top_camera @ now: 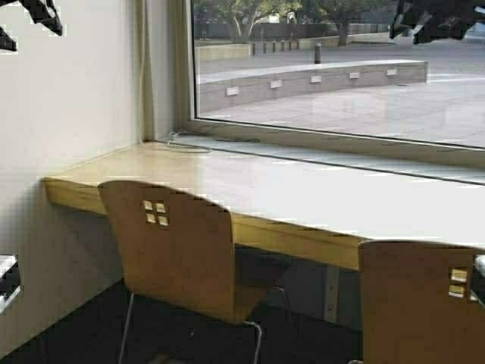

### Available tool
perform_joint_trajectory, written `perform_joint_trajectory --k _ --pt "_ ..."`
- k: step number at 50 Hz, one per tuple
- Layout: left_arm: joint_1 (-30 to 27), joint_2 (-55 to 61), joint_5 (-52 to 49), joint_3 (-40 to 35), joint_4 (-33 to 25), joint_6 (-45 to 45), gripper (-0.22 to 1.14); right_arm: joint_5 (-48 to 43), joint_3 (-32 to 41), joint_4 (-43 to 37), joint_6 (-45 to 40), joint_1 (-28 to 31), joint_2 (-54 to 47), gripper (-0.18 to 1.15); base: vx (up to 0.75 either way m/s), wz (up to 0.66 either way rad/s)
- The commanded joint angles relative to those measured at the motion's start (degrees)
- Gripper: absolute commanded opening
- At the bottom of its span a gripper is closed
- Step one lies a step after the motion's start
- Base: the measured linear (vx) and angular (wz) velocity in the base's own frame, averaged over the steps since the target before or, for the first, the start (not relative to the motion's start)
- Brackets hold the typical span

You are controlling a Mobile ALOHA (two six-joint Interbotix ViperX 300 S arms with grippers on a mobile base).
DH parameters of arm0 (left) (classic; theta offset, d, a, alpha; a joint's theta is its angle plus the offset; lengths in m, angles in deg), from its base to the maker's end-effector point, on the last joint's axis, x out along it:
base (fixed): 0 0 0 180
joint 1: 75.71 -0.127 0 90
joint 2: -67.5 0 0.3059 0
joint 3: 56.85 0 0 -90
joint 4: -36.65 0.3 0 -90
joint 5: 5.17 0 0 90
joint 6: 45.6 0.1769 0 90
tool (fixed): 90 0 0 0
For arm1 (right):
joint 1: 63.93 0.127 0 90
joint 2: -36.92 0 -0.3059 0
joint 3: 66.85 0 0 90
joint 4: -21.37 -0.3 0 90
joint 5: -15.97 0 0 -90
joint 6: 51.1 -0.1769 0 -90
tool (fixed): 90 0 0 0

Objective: Push the chairs under the table

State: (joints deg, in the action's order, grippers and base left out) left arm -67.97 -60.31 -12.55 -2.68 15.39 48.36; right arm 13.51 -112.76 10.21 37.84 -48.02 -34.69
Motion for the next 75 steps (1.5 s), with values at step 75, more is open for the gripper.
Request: perform_joint_trajectory --k 75 --pt "0.00 4.92 5.98 0.00 -0.79 -1.85 0.93 10.63 8.61 1.14 0.18 -0.18 -8.61 0.76 -0.35 0.07"
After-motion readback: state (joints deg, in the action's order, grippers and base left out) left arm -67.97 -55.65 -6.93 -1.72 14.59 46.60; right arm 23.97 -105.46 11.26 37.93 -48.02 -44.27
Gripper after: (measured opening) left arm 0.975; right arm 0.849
